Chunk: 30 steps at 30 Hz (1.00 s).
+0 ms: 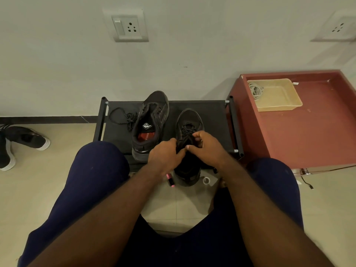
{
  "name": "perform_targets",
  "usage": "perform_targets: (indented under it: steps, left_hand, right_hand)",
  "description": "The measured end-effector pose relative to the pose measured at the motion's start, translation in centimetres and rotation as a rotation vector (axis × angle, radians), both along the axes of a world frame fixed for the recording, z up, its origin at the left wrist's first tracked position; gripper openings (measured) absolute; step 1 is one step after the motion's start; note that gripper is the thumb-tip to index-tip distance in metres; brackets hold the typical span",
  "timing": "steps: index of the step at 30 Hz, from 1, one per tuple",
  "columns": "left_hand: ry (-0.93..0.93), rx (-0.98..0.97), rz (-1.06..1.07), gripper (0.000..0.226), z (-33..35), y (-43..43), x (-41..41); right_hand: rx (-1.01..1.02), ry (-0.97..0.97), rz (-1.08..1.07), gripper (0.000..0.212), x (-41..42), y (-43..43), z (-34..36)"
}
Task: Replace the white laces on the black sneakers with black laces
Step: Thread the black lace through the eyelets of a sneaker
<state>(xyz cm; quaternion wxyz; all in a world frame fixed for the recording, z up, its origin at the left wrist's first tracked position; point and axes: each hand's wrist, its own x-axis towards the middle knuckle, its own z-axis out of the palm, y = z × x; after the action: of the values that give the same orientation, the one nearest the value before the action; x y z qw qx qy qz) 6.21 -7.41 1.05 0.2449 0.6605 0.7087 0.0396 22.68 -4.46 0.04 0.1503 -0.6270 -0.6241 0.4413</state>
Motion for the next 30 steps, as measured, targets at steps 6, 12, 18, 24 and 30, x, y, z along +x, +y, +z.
perform_targets:
  steps: [6,12,18,24,30]
  left_hand:
    - [-0.092,-0.110,-0.085,0.033,1.7,0.6,-1.5]
    - [-0.598,-0.162,-0.009,0.040,2.9,-0.5,-1.4]
    - [-0.758,-0.244,0.075,0.038,3.1,-1.7,-1.3]
    - [-0.833,-0.265,0.120,0.041,3.2,-2.1,-1.3]
    - [-0.695,-0.302,0.134,0.031,3.1,-2.2,-1.9]
  right_hand:
    - [0.166,-0.182,-0.022,0.028,-1.3,-1.0,-0.1]
    - [0.206,-0.317,0.034,0.022,-2.6,-2.2,-0.6]
    - [0.213,-0.346,-0.077,0.009,-3.8,-2.6,-1.0]
    - [0.210,-0.303,-0.203,0.009,-2.4,-1.7,-1.0]
    - [0.273,-0.278,-0.126,0.006,-2.8,-2.0,-1.3]
